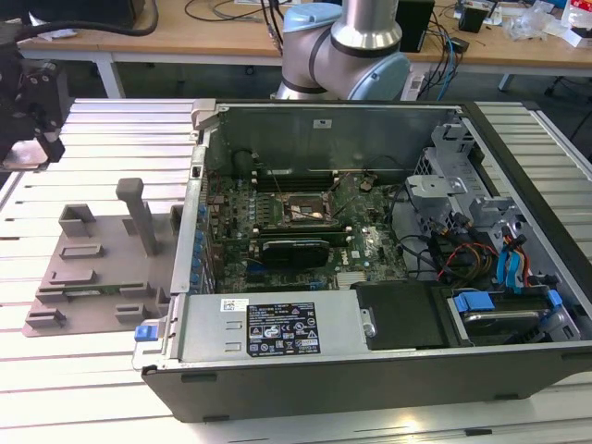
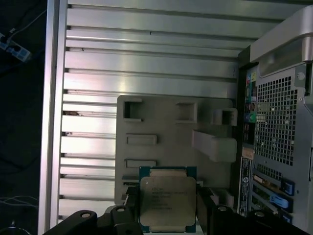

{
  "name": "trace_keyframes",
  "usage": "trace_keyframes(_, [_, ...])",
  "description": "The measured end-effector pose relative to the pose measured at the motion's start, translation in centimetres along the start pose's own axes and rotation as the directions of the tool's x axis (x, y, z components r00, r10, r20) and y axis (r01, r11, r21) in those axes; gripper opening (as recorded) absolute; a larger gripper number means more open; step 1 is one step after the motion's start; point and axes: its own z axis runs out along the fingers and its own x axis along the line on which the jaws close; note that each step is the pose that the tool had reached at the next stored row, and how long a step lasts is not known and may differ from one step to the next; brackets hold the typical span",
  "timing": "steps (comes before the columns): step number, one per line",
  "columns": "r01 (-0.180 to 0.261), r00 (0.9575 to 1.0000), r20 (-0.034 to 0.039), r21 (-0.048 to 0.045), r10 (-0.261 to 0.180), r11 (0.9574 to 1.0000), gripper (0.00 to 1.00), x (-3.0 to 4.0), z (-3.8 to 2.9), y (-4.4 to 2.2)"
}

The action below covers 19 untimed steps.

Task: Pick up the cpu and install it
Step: 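Pick up the cpu and move it towards the insertion slot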

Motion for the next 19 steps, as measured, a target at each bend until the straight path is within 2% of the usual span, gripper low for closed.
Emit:
trace_keyframes(8, [0.000,1.0000,0.0000,0.0000,0.000,1.0000,0.55,-2.10,0.06,-0.12])
trace_keyframes(12, [0.000,1.0000,0.0000,0.0000,0.000,1.0000,0.55,-3.89,0.11,-0.21])
trace_keyframes(16, [0.000,1.0000,0.0000,0.0000,0.000,1.0000,0.55,-4.54,0.13,-0.25])
trace_keyframes(19, [0.000,1.0000,-0.0003,0.0000,0.000,1.0000,0.55,-5.44,0.16,-0.29])
